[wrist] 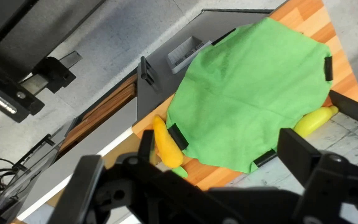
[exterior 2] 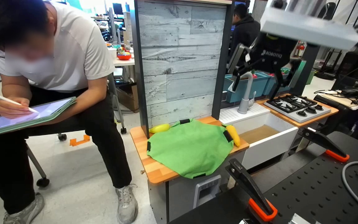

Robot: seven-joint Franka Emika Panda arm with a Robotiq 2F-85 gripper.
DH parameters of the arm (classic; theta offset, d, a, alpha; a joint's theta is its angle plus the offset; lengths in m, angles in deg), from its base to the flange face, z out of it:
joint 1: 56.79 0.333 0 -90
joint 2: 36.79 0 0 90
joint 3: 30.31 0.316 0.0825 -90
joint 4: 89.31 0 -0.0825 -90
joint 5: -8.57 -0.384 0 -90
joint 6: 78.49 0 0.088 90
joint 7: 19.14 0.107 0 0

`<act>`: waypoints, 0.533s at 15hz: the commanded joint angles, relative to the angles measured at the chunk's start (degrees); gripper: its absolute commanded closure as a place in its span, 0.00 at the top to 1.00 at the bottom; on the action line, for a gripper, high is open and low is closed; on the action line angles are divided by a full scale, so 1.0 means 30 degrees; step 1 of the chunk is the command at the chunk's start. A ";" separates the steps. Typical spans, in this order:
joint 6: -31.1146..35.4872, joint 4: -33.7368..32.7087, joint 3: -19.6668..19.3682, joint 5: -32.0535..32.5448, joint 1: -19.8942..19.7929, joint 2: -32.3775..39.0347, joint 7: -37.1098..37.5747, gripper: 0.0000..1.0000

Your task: Move the green towel to the right

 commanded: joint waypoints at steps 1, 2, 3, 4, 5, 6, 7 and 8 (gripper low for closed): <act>0.2319 -0.2140 -0.0753 -0.1322 0.0737 0.4612 -0.0346 1.00; 0.2475 -0.2757 -0.0669 -0.1836 0.0741 0.5594 -0.0465 1.00; 0.2501 -0.3426 -0.0416 -0.2359 0.0567 0.6491 -0.0675 1.00; 0.2433 -0.4114 -0.0422 -0.2598 0.0616 0.7306 -0.0670 1.00; 0.2227 -0.4837 -0.0370 -0.2848 0.0564 0.8033 -0.0747 1.00; 0.2062 -0.5626 -0.0308 -0.3038 0.0511 0.8762 -0.0774 1.00; 0.1862 -0.6377 -0.0289 -0.3177 0.0476 0.9422 -0.0764 1.00; 0.1710 -0.7101 -0.0330 -0.3319 0.0525 1.0047 -0.0718 1.00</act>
